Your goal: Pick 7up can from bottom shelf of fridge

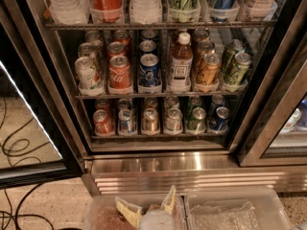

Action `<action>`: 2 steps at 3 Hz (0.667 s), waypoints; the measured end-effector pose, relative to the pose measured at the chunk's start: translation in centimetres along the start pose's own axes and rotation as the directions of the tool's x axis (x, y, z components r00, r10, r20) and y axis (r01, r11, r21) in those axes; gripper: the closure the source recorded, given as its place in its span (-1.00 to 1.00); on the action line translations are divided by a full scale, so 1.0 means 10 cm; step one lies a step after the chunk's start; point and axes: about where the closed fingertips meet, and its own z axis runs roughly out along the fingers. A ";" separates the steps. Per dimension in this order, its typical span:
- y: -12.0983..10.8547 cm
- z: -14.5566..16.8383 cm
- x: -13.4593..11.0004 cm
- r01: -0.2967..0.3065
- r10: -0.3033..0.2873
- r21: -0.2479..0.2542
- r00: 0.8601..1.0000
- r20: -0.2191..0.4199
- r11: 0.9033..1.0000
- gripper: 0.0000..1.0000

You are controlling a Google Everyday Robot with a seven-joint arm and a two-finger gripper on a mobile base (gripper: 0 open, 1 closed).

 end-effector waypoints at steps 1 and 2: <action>-0.26 -0.05 -0.10 0.047 -0.056 0.090 0.994 0.099 0.995 -1.00; -0.20 -0.09 -0.04 0.049 -0.057 0.078 0.994 0.092 0.996 -1.00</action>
Offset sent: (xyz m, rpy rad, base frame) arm 0.0067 -0.0243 0.0048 -0.0386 -0.0820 -0.0822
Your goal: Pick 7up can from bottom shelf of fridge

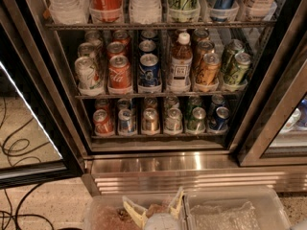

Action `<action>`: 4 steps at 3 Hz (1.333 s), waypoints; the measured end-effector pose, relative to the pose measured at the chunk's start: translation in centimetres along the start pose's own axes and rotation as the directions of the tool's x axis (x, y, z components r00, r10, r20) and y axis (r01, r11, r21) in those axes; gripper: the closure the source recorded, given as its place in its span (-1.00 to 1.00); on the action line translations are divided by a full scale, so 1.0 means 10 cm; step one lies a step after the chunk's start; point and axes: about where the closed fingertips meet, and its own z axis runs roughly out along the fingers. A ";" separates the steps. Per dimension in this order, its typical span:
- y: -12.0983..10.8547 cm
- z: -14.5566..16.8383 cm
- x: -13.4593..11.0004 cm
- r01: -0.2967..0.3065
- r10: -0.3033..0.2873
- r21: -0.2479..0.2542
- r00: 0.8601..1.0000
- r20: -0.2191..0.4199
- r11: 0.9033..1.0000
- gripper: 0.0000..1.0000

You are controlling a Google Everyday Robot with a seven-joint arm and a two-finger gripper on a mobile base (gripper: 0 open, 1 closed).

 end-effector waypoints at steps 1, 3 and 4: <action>-0.11 0.09 0.07 0.021 -0.023 0.048 0.999 0.028 0.999 -1.00; -0.44 0.49 -0.17 0.093 -0.110 0.125 0.984 0.140 0.988 -1.00; -0.58 0.73 -0.37 0.113 -0.143 0.166 0.973 0.179 0.980 -1.00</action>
Offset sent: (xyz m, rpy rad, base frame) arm 0.0724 -0.0539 0.0090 -0.1062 -0.2079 -0.1910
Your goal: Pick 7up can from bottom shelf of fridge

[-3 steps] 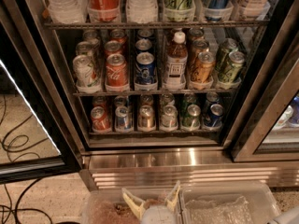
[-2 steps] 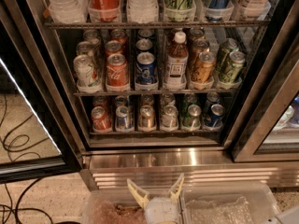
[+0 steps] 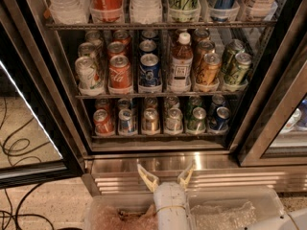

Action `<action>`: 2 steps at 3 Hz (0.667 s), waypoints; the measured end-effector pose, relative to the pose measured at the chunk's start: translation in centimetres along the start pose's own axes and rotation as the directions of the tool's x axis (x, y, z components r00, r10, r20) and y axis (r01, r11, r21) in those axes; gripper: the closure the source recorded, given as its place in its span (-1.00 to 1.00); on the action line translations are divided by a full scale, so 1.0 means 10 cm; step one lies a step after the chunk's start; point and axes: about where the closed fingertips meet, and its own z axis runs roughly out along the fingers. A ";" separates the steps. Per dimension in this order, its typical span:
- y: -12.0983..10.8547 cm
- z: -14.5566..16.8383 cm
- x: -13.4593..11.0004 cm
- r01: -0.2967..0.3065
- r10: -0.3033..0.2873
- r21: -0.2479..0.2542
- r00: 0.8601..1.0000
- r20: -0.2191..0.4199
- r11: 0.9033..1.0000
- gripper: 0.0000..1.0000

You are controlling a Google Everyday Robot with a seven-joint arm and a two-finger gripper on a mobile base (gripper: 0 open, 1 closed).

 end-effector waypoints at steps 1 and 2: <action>0.00 0.00 0.00 0.000 0.000 0.000 1.000 0.000 1.000 -1.00; 0.01 0.06 0.07 -0.015 0.015 0.013 1.000 0.008 1.000 -1.00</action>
Offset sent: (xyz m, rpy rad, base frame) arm 0.0152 -0.0060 -0.0133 0.0415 -0.0299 -0.0610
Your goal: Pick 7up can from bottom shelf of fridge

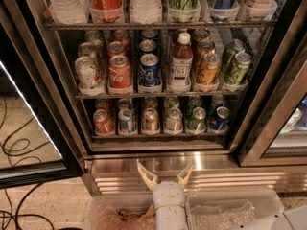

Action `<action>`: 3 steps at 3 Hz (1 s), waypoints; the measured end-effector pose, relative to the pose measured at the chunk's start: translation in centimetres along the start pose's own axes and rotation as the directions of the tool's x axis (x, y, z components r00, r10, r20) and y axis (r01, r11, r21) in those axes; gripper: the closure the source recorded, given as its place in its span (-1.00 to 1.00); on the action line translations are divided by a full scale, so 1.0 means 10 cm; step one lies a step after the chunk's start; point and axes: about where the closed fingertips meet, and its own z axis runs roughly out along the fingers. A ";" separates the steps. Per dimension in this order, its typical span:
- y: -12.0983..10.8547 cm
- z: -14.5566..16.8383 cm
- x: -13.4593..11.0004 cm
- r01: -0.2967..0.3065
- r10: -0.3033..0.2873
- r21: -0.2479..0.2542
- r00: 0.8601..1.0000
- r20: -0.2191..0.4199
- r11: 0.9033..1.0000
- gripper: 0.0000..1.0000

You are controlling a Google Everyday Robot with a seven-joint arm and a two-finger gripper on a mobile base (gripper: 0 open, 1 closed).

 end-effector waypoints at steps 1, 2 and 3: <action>-0.08 0.31 -0.05 0.052 -0.053 0.007 0.997 0.052 0.999 -1.00; -0.03 0.31 -0.02 0.047 -0.047 -0.003 0.998 0.047 0.999 -1.00; -0.08 0.40 0.03 0.049 -0.049 0.018 0.998 0.043 0.999 -1.00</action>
Offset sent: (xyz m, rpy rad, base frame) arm 0.0447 -0.0192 0.0158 -0.0907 -0.0913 -0.0322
